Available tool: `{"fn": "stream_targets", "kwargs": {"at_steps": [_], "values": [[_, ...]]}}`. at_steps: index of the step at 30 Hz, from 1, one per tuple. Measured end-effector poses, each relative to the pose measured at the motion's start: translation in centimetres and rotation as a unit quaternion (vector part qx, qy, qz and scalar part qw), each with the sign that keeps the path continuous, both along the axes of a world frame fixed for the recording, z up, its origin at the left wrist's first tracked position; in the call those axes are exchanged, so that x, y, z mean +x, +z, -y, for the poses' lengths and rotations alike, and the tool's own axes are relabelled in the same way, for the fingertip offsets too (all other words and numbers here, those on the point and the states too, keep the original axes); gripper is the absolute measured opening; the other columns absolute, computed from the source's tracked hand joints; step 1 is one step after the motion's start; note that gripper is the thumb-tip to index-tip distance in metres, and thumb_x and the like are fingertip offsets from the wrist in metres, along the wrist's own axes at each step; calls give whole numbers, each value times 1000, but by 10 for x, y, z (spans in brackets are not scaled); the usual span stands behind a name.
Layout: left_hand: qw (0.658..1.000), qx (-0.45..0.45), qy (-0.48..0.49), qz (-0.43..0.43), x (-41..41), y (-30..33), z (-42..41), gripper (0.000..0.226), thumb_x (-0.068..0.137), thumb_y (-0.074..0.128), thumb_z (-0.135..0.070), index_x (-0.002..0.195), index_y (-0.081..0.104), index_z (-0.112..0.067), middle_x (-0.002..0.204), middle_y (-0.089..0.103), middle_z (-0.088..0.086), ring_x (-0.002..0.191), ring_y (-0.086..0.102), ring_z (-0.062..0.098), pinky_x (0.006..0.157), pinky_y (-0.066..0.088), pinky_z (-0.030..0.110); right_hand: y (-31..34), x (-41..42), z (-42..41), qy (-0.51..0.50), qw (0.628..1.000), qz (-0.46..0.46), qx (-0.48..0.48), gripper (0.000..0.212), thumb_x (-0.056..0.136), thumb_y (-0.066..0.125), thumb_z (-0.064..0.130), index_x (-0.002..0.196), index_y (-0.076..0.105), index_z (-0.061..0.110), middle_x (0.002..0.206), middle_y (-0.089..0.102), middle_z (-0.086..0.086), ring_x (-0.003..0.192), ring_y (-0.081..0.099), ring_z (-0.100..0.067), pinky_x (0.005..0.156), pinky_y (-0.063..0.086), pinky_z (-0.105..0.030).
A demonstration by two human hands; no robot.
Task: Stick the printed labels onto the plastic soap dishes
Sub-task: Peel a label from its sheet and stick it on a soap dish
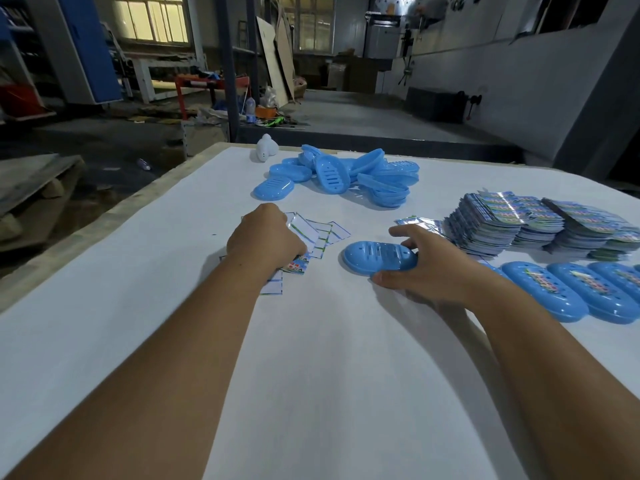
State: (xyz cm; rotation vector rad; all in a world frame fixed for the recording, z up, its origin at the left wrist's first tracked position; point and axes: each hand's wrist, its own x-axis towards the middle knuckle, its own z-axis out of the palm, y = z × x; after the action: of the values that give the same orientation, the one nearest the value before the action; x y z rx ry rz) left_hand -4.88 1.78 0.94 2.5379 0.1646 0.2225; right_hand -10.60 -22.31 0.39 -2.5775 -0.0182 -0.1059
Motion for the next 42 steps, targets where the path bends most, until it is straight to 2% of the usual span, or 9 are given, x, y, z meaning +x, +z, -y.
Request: {"fn": "stream_targets", "kwargs": {"at_steps": [3, 5, 7, 10, 14, 17, 25, 36, 42], "values": [[996, -83, -9, 17, 3, 0, 1, 19, 78, 79, -28, 82, 67, -14, 86, 72, 0, 83, 68, 21, 75, 55, 35, 0, 0, 2, 2, 1000, 1, -7, 94, 66, 85, 60, 146, 40, 38, 134, 54, 5, 115, 57, -17, 95, 46, -31], [989, -140, -24, 52, 3, 0, 5, 27, 80, 75, -29, 68, 56, -15, 69, 62, 0, 67, 61, 20, 63, 49, 32, -1, 0, 1, 5, 1000, 16, -15, 94, 65, 84, 61, 145, 41, 38, 137, 54, 4, 126, 52, -16, 103, 44, -35], [973, -213, -51, 73, -1, 2, 12, 33, 82, 75, -32, 65, 52, -14, 67, 57, 4, 62, 56, 19, 58, 43, 29, -2, 1, -1, 8, 998, 57, 5, 84, 68, 81, 60, 142, 46, 38, 132, 55, 7, 125, 51, -13, 105, 45, -37], [935, -332, -112, 56, -10, 7, 25, 18, 82, 79, -31, 70, 68, -23, 75, 75, -4, 72, 73, 17, 69, 57, 31, 0, 5, -8, 8, 982, 135, 133, 54, 80, 79, 49, 129, 59, 37, 116, 64, 15, 104, 61, -7, 89, 52, -28], [888, -417, -194, 2, -19, 4, 42, 11, 82, 81, -17, 87, 74, -24, 83, 78, -6, 77, 76, 13, 71, 61, 29, 2, 6, -16, 36, 956, 109, 270, 38, 88, 78, 30, 123, 64, 26, 89, 78, 10, 77, 71, -3, 71, 55, -24], [888, -421, -188, 0, -20, 2, 47, 16, 81, 81, -20, 95, 74, -21, 84, 78, -5, 77, 75, 12, 72, 60, 30, 2, 8, -17, 32, 952, 103, 287, 35, 90, 75, 22, 123, 65, 23, 78, 78, 6, 65, 67, -1, 68, 52, -25], [930, -340, -138, 31, -23, 9, 47, 22, 80, 76, -20, 98, 71, -32, 85, 73, -10, 59, 61, -2, 40, 38, 11, 5, 10, -11, 2, 940, 125, 317, 19, 95, 69, 16, 99, 66, 34, 74, 76, 12, 64, 70, 1, 48, 46, -13], [922, -351, -157, 36, -27, 8, 48, 32, 79, 75, -9, 106, 72, -25, 59, 67, -16, 50, 58, -9, 40, 37, 9, 6, 10, -10, -7, 944, 116, 308, 17, 95, 69, 18, 102, 66, 33, 77, 77, 14, 72, 73, -1, 49, 46, -10], [917, -356, -178, 35, -30, 7, 47, 33, 80, 76, -8, 109, 71, -24, 75, 77, -6, 56, 62, -9, 46, 40, 6, 1, 12, -9, -57, 962, 155, 216, 22, 89, 76, 27, 108, 65, 29, 83, 72, 9, 63, 66, 0, 56, 47, -19]]}}
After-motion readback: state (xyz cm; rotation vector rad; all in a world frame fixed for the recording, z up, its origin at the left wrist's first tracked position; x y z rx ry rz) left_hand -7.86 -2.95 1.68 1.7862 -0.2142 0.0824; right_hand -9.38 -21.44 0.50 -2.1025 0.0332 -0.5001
